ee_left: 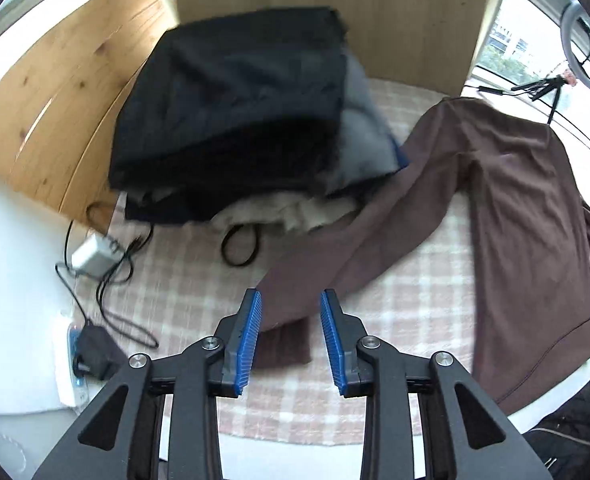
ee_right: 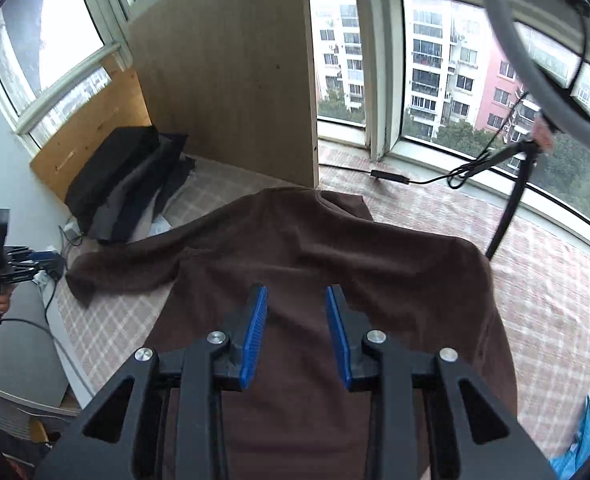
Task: Fold clothes
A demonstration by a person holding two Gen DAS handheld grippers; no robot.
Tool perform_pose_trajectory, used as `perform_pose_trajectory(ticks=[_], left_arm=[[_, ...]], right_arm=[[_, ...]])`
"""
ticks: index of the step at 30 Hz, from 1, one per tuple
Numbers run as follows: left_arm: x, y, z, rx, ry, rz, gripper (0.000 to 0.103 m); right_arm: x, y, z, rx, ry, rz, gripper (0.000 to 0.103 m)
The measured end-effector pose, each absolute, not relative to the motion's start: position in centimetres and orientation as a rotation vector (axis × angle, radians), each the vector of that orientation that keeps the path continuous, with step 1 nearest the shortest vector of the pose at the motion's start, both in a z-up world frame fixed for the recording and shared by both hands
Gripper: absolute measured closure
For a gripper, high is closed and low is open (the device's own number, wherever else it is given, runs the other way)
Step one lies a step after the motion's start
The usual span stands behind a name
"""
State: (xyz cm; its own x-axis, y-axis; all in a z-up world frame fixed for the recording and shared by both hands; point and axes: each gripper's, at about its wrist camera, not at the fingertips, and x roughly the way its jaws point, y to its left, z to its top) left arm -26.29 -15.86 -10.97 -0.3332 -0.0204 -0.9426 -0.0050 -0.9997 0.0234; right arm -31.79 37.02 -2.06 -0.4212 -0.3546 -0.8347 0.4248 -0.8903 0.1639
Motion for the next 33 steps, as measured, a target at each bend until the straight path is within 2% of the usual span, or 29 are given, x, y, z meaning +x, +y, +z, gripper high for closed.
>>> perform_pose_trajectory(ticks=[6, 7, 9, 12, 20, 22, 23, 24, 27, 29, 31, 33], left_arm=[[-25.8, -18.2, -14.3, 1.847, -0.014, -2.451, 0.072], [-25.7, -18.5, -14.5, 1.848, 0.005, -2.445, 0.072], [-25.5, -19.2, -15.0, 1.849, 0.053, -2.432, 0.072], [-24.6, -20.1, -15.4, 1.854, 0.109, -2.396, 0.072], [-25.0, -21.5, -16.7, 1.862, 0.199, -2.371, 0.068], [-25.3, -21.4, -17.2, 1.873, 0.203, -2.372, 0.068], [-25.4, -21.3, -17.4, 1.881, 0.195, -2.375, 0.068], [-25.4, -21.2, -17.6, 1.888, 0.184, -2.377, 0.068], [-25.1, -21.2, -18.0, 1.894, 0.179, -2.364, 0.068], [-24.6, -21.3, -18.0, 1.889, 0.178, -2.372, 0.067], [-24.3, -21.4, -18.0, 1.887, 0.166, -2.373, 0.065], [-24.4, -21.4, -18.5, 1.896, 0.155, -2.375, 0.065]], right_arm=[[-40.6, 29.0, -8.8, 1.388, 0.316, -2.231, 0.071], [-41.6, 27.5, -9.6, 1.367, 0.377, -2.214, 0.068], [-43.3, 24.9, -11.1, 1.320, 0.515, -2.188, 0.055], [-45.3, 23.0, -13.2, 1.273, 0.697, -2.142, 0.054], [-48.4, 22.9, -17.0, 1.331, 0.693, -2.042, 0.054], [-48.3, 22.9, -17.3, 1.325, 0.691, -2.046, 0.060], [-48.2, 22.9, -17.3, 1.330, 0.689, -2.051, 0.093], [-48.1, 22.9, -17.3, 1.335, 0.687, -2.057, 0.099], [-48.1, 23.7, -15.4, 1.278, 0.628, -2.195, 0.099], [-47.6, 23.1, -14.9, 1.271, 0.670, -2.187, 0.098], [-47.0, 22.6, -14.4, 1.264, 0.712, -2.178, 0.096], [-46.4, 22.1, -13.8, 1.256, 0.754, -2.169, 0.088]])
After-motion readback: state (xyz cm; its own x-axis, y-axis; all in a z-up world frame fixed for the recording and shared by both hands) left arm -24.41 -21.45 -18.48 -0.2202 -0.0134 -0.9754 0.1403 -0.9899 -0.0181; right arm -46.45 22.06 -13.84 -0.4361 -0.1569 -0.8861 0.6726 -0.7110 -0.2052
